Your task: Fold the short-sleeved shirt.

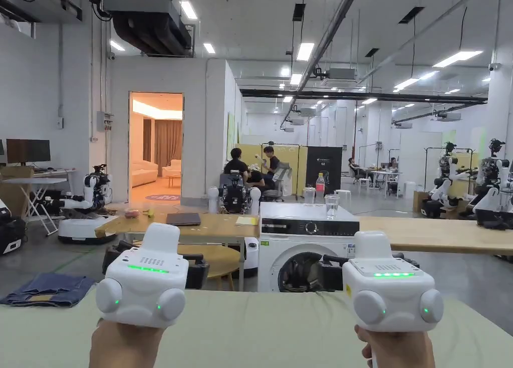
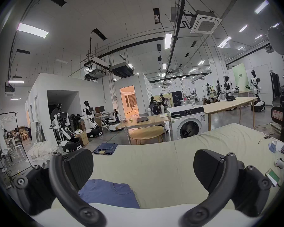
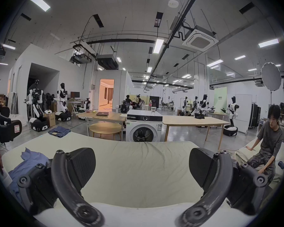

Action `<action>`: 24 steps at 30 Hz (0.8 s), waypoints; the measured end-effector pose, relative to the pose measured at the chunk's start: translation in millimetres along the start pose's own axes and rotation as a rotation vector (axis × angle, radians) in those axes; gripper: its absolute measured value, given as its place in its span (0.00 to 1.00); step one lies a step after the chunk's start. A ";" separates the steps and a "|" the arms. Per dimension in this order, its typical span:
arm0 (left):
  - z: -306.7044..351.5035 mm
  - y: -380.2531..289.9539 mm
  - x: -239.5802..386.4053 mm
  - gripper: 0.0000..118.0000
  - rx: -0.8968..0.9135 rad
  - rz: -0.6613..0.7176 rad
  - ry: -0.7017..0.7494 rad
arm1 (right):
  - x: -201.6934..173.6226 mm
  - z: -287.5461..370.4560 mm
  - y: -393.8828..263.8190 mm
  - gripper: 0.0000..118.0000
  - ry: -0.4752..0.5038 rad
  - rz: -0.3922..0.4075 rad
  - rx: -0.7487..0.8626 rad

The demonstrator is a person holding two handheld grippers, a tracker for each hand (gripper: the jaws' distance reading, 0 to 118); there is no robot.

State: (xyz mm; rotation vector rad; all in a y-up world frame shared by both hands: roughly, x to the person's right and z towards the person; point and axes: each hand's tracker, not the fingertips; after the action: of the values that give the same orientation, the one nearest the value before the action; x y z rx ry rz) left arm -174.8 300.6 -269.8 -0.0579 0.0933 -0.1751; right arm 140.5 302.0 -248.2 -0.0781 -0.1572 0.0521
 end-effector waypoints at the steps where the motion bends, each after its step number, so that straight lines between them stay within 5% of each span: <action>1: 0.1 0.1 -0.1 1.00 -0.001 0.002 0.000 | 0.2 -0.1 -0.1 0.97 0.000 0.000 -0.001; 24: 1.8 5.8 -0.9 1.00 0.016 -0.013 -0.001 | -1.0 2.2 3.4 0.97 0.001 0.031 0.014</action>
State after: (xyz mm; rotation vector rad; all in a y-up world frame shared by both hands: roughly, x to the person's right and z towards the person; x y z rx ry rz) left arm -174.6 306.6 -268.3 -0.0424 0.0902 -0.1891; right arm 139.0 305.5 -246.4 -0.0666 -0.1550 0.0843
